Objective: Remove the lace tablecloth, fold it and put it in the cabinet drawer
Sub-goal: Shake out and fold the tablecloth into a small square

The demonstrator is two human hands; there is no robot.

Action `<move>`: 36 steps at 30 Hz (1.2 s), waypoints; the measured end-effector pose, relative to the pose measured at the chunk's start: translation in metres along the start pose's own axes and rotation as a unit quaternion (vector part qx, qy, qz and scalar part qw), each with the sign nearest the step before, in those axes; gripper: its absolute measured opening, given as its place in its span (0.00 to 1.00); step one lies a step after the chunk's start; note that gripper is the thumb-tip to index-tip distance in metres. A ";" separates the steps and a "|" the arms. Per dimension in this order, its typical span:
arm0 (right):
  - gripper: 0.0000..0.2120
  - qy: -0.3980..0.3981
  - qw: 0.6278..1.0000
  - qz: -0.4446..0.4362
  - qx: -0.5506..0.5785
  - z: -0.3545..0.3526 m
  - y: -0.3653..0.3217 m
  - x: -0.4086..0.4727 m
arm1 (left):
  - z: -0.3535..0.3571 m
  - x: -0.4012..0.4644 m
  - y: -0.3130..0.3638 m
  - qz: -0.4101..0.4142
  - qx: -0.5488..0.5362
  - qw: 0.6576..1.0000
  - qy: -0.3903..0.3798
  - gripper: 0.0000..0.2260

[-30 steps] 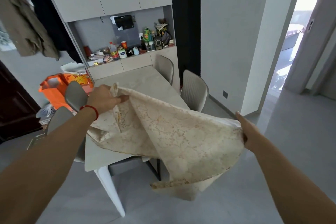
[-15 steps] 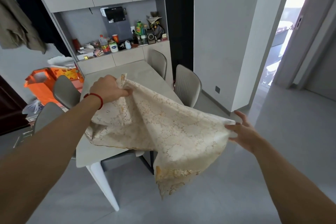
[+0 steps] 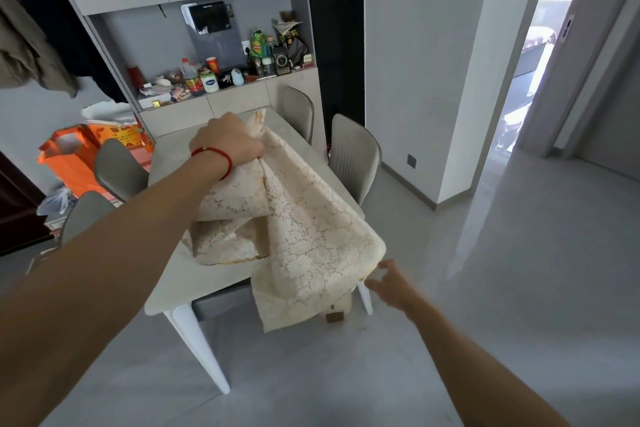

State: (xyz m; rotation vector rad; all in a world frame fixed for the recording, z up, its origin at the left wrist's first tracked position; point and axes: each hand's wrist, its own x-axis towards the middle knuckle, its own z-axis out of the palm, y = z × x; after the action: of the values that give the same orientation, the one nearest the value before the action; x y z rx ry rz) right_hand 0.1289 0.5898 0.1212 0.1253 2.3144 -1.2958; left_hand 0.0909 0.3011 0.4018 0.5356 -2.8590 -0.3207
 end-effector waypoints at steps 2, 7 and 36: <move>0.23 0.006 0.998 -0.054 -0.026 0.015 -0.018 -0.008 | -0.002 -0.002 0.008 0.032 0.035 0.999 -0.010 0.14; 0.17 0.172 0.922 -0.344 0.050 0.003 -0.125 -0.039 | 0.027 -0.022 0.017 0.112 0.107 0.987 -0.035 0.16; 0.25 -0.046 0.928 -0.338 -0.146 -0.067 -0.157 -0.062 | 0.021 -0.036 0.038 0.115 -0.389 0.913 -0.045 0.06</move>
State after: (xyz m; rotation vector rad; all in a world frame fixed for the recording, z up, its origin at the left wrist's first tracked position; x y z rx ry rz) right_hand 0.1111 0.5680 0.3008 -0.8841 2.5268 -1.1747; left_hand 0.1060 0.3534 0.3850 0.0209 -2.5173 -1.3692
